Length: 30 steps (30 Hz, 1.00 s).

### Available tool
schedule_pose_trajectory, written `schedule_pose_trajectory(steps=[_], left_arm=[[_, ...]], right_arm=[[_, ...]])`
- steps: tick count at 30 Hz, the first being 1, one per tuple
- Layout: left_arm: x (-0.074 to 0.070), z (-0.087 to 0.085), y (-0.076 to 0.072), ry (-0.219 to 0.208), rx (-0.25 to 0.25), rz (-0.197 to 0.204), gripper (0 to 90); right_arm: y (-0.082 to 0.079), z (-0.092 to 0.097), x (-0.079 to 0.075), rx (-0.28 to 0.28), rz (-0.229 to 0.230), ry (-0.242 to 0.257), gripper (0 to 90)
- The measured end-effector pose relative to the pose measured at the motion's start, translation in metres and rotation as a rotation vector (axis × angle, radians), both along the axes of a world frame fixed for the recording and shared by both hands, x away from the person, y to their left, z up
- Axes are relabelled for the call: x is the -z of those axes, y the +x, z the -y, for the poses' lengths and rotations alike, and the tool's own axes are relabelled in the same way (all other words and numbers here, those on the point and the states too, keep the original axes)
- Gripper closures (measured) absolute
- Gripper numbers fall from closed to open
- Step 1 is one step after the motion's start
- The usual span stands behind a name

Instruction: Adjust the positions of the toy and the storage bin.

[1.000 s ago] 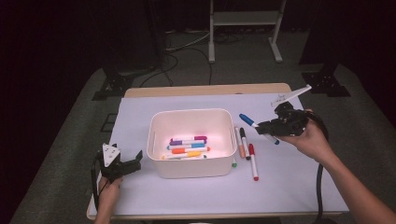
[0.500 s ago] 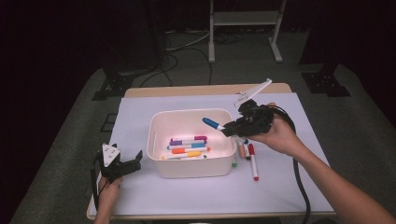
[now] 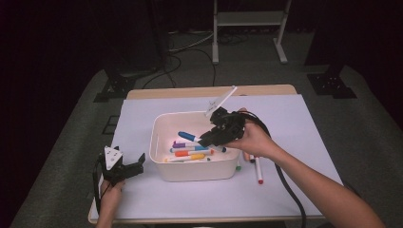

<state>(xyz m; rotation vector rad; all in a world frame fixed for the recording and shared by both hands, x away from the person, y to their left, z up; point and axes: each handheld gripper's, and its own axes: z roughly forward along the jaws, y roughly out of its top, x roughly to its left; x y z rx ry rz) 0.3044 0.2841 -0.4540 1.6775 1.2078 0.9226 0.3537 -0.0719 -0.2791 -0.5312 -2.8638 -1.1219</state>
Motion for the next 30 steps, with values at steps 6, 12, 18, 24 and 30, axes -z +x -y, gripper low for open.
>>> schedule_pose_trajectory(steps=[6, 12, 18, 24, 30], left_arm=[[0.0, 0.0, 0.0, -0.004, -0.001, -0.001, 0.0], [0.0, 0.0, 0.0, -0.005, 0.0, 0.0, 0.0], [0.0, 0.0, 0.0, -0.006, 0.0, -0.001, 0.0], [0.0, -0.001, 0.0, -0.011, 0.0, 0.001, 0.0], [0.0, -0.001, 0.0, -0.015, 0.0, 0.001, 0.0]], right_arm=[[0.004, -0.024, 0.009, -0.047, -0.024, -0.005, 76.0], [0.011, -0.042, 0.022, -0.074, -0.036, -0.014, 76.0], [0.016, -0.055, 0.037, -0.096, -0.051, -0.039, 76.0], [0.018, -0.066, 0.052, -0.128, -0.061, -0.091, 76.0], [0.019, -0.072, 0.06, -0.144, -0.068, -0.127, 75.9]])
